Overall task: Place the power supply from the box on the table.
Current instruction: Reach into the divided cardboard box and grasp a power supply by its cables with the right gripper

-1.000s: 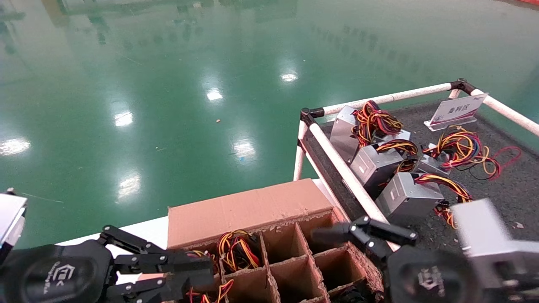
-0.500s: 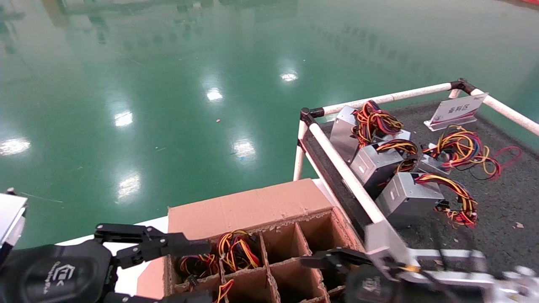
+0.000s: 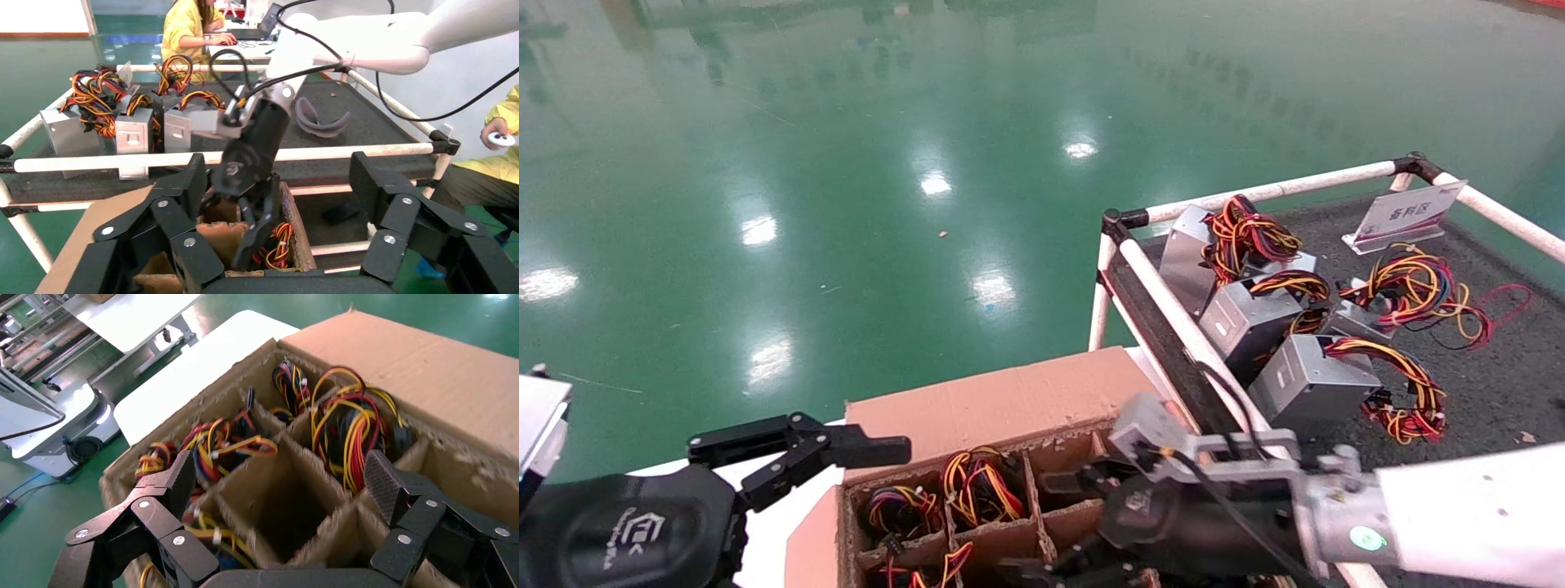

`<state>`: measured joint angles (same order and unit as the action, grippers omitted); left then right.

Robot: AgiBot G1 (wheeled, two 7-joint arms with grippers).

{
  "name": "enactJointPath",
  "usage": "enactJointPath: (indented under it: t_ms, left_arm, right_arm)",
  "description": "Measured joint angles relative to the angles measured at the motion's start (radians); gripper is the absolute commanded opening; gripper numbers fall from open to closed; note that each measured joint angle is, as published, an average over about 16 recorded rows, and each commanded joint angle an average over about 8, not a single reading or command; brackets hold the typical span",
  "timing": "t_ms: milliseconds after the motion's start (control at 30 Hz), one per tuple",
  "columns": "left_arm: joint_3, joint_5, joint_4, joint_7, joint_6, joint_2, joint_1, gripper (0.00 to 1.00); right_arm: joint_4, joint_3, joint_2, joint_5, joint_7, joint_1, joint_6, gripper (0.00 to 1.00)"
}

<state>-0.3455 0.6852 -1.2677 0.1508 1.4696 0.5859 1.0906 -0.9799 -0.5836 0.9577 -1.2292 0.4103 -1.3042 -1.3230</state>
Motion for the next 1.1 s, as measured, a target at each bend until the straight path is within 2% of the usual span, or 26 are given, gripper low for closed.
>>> enactJointPath:
  t_ms: [300, 367, 533, 600, 867, 1033, 1100]
  left_arm:
    - [0.000, 0.000, 0.000, 0.000, 0.000, 0.000, 0.000, 1.00]
    - [0.000, 0.000, 0.000, 0.000, 0.000, 0.000, 0.000, 1.00]
    - [0.000, 0.000, 0.000, 0.000, 0.000, 0.000, 0.000, 1.00]
    - [0.000, 0.000, 0.000, 0.000, 0.000, 0.000, 0.000, 1.00]
    - [0.000, 0.000, 0.000, 0.000, 0.000, 0.000, 0.000, 1.00]
    - [0.000, 0.000, 0.000, 0.000, 0.000, 0.000, 0.000, 1.00]
    - [0.000, 0.000, 0.000, 0.000, 0.000, 0.000, 0.000, 1.00]
  right_arm:
    - [0.116, -0.040, 0.110, -0.057, -0.002, -0.066, 0.025, 0.98]
    - [0.139, -0.046, 0.128, -0.065, -0.005, -0.077, 0.026, 0.88]
    - [0.188, -0.058, 0.162, -0.079, -0.012, -0.099, 0.026, 0.53]
    - [0.203, -0.061, 0.171, -0.084, -0.015, -0.105, 0.026, 0.44]
    - [0.245, -0.078, 0.194, -0.109, -0.019, -0.122, 0.029, 0.47]
    - [0.264, -0.086, 0.207, -0.125, -0.019, -0.130, 0.037, 0.43]
    - [0.272, -0.090, 0.213, -0.132, -0.019, -0.134, 0.043, 0.39]
